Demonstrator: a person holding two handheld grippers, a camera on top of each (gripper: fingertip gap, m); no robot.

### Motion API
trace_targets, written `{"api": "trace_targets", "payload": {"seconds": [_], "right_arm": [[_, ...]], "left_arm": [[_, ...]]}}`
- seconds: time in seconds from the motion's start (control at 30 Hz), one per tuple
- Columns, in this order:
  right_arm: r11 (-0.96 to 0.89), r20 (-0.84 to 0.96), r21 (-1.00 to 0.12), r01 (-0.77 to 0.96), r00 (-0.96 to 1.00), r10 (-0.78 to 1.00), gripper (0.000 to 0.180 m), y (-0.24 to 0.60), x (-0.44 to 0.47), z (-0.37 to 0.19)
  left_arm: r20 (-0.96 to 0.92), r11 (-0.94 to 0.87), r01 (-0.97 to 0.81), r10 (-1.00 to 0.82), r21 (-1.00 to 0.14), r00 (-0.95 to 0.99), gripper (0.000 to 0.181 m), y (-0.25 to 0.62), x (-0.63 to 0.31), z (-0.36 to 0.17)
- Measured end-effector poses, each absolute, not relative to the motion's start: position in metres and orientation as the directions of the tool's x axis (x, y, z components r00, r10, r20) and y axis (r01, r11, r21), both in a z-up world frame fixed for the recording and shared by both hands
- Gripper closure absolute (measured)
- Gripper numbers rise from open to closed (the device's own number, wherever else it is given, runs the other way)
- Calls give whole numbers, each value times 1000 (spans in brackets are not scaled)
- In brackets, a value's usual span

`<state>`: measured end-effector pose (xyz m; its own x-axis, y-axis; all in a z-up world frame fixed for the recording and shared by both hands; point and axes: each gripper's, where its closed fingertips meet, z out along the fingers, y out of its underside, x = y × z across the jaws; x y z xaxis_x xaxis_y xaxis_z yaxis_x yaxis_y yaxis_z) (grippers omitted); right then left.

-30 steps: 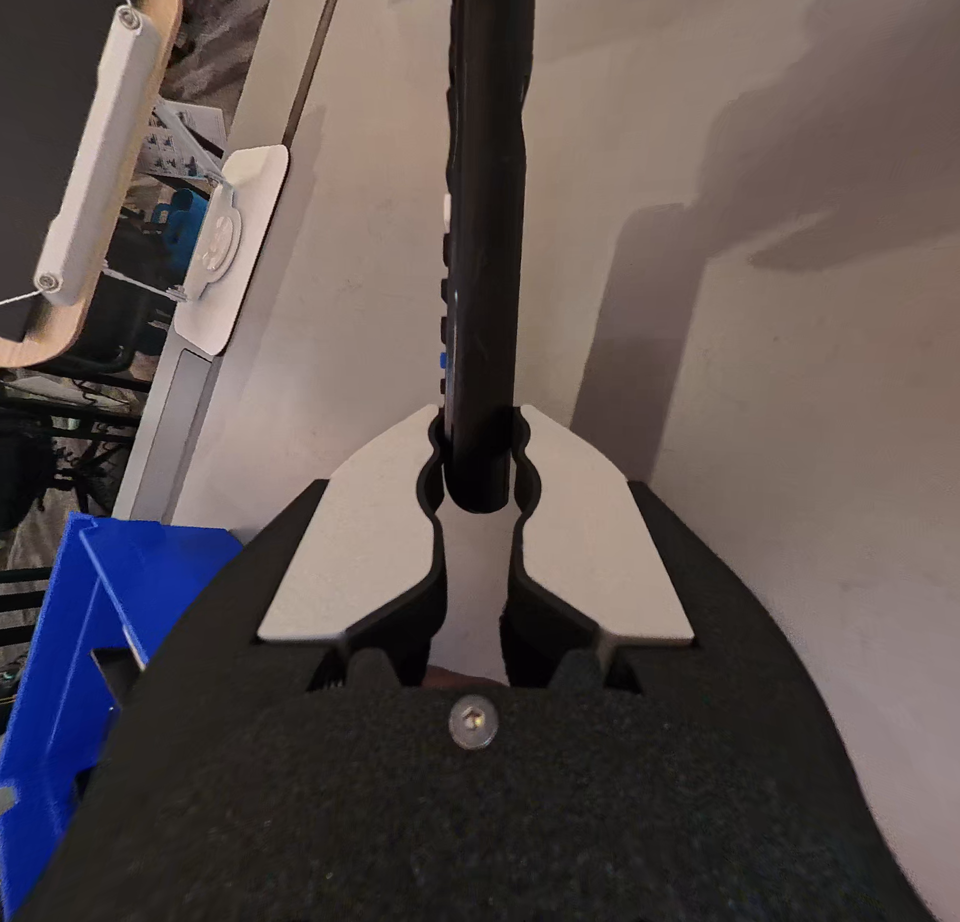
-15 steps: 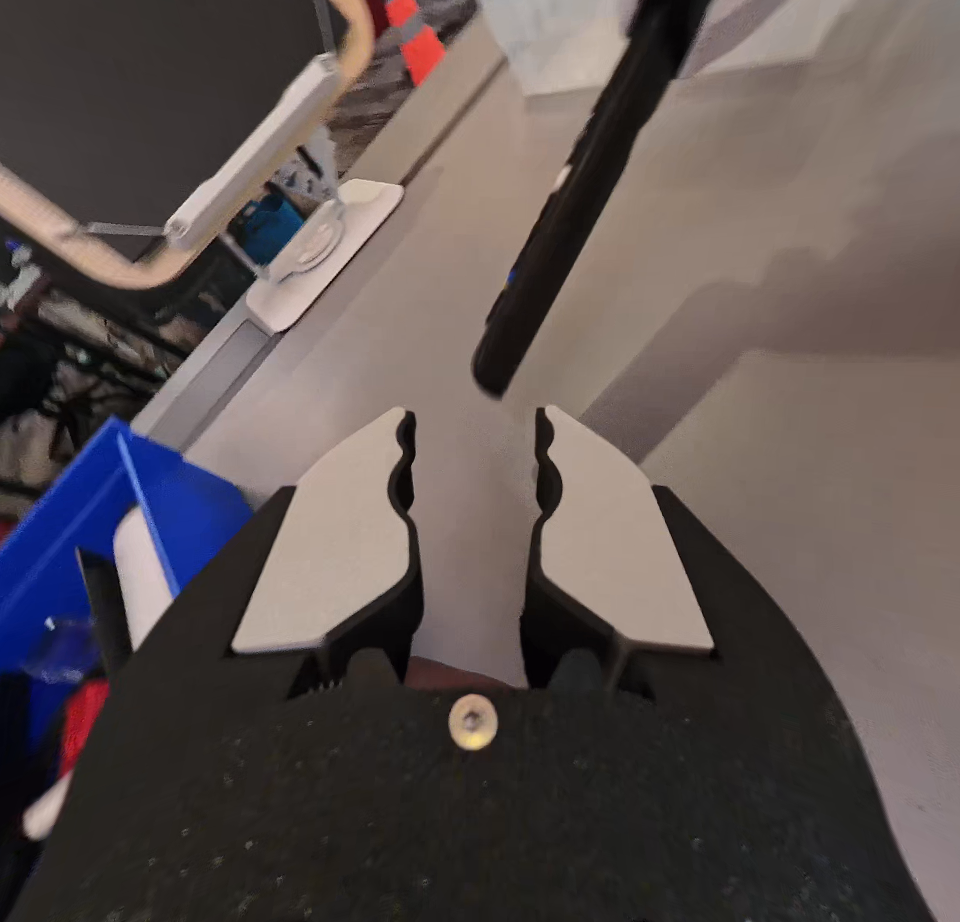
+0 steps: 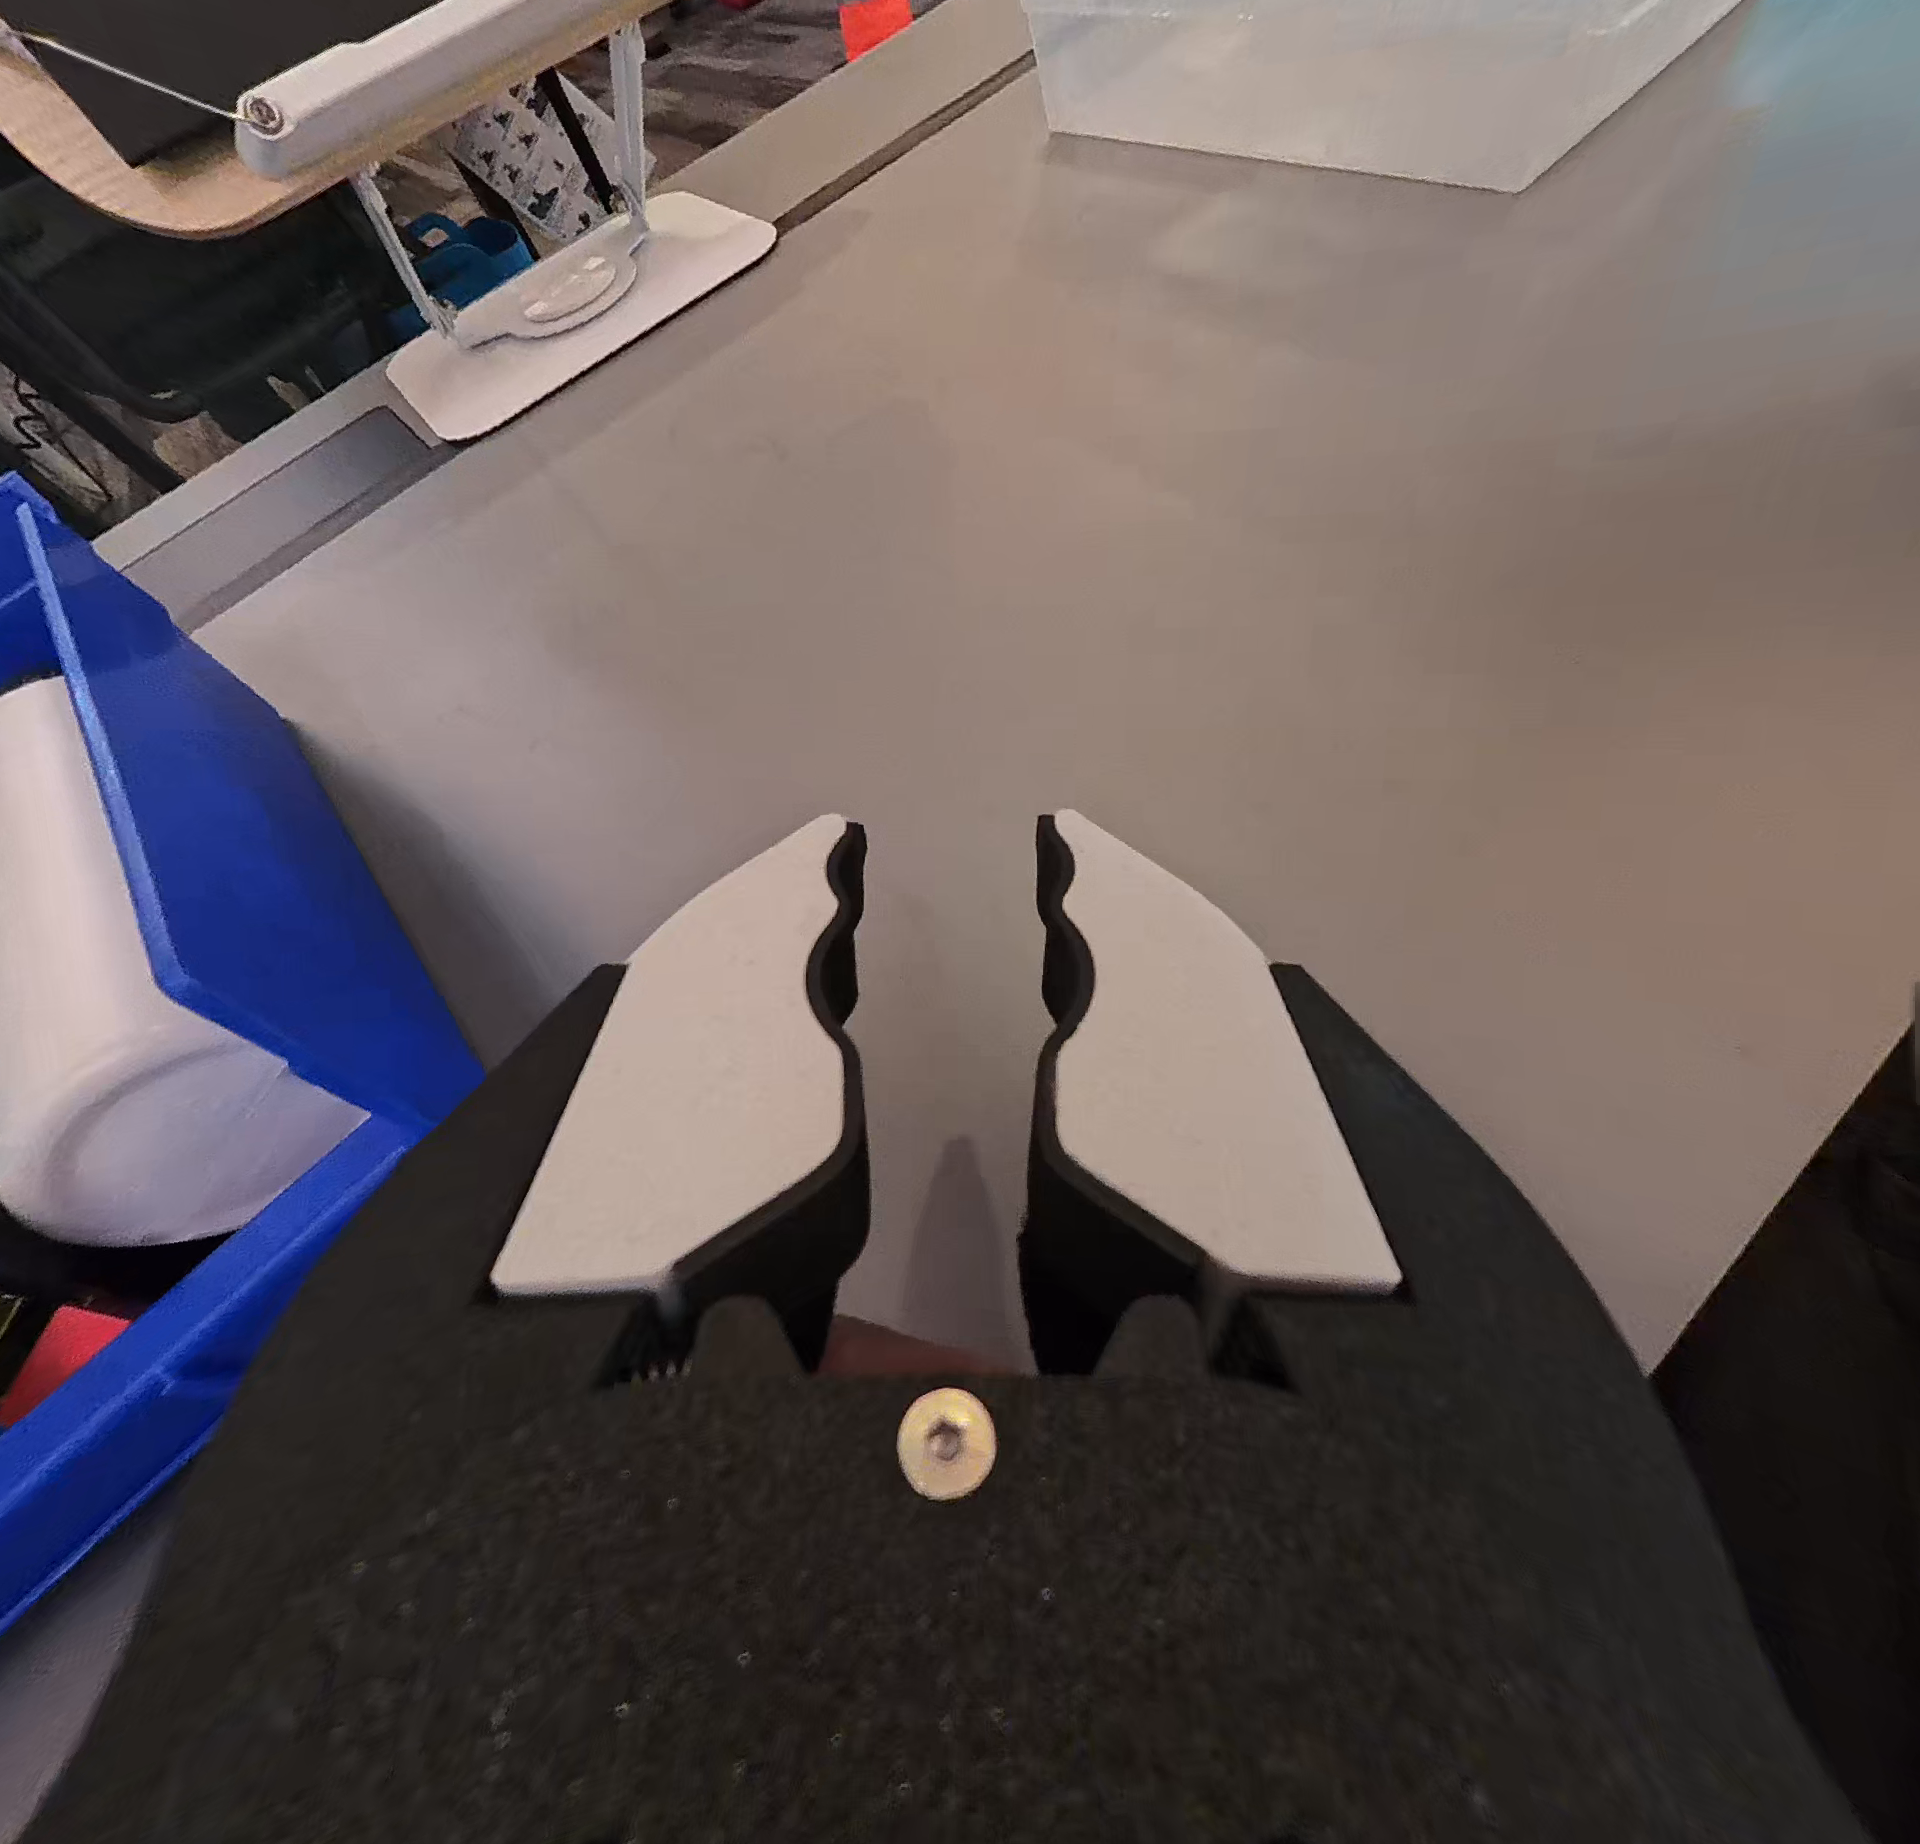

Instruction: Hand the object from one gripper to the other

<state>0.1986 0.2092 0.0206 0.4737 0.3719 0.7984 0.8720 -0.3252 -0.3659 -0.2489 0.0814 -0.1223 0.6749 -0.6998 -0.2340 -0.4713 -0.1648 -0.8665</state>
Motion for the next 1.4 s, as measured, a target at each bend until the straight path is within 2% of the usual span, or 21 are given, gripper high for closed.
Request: {"api": "trace_targets", "payload": {"seconds": [0.07, 0.2, 0.27, 0.47, 0.63, 0.77, 0.83, 0.97, 1.0, 1.07, 1.13, 1.23, 1.33, 1.4], "right_arm": [[-446, 739, -373, 814, 551, 388, 159, 224, 227, -7], [-612, 671, -293, 734, 614, 416, 159, 244, 248, -77], [-640, 637, -321, 698, 659, 399, 159, 254, 246, -101], [-614, 626, -365, 699, 673, 394, 159, 266, 234, -125], [-744, 517, -198, 638, 713, 474, 159, 245, 245, -166], [-780, 491, -154, 606, 732, 472, 158, 241, 250, -179], [-791, 455, -172, 587, 760, 464, 153, 241, 247, -180], [-809, 321, -298, 507, 851, 415, 132, 236, 231, -173], [-806, 277, -356, 473, 877, 393, 125, 233, 223, -163], [-761, 213, -503, 411, 912, 352, 126, 224, 199, -130], [-615, 154, -699, 365, 917, 368, 127, 213, 153, -87], [-288, -41, -944, 158, 814, 579, 138, 165, 35, -32], [-212, -223, -973, -87, 561, 797, 142, 100, -65, -40], [-235, -234, -970, -60, 486, 842, 142, 81, -99, -70]], "left_arm": [[-220, -174, -469, -709, -866, 670, 149, 82, -246, -124], [-195, -188, -458, -720, -869, 666, 149, 81, -241, -125], [-196, -172, -454, -731, -874, 654, 149, 78, -238, -123], [-107, -203, -375, -744, -904, 660, 149, 73, -243, -116], [-122, -197, -386, -741, -901, 661, 149, 75, -245, -115], [-150, -188, -426, -750, -885, 644, 149, 71, -239, -121], [-153, -195, -439, -753, -877, 640, 147, 70, -238, -126], [-90, -263, -413, -743, -872, 663, 140, 71, -241, -131], [-67, -279, -397, -740, -874, 669, 140, 70, -242, -131], [-32, -297, -364, -735, -883, 677, 140, 70, -244, -128], [-7, -302, -333, -732, -893, 681, 140, 70, -245, -125], [19, -300, -299, -733, -906, 680, 140, 70, -243, -119], [27, -300, -286, -732, -910, 680, 139, 72, -243, -118], [27, -297, -280, -728, -913, 685, 138, 73, -244, -116]]}}
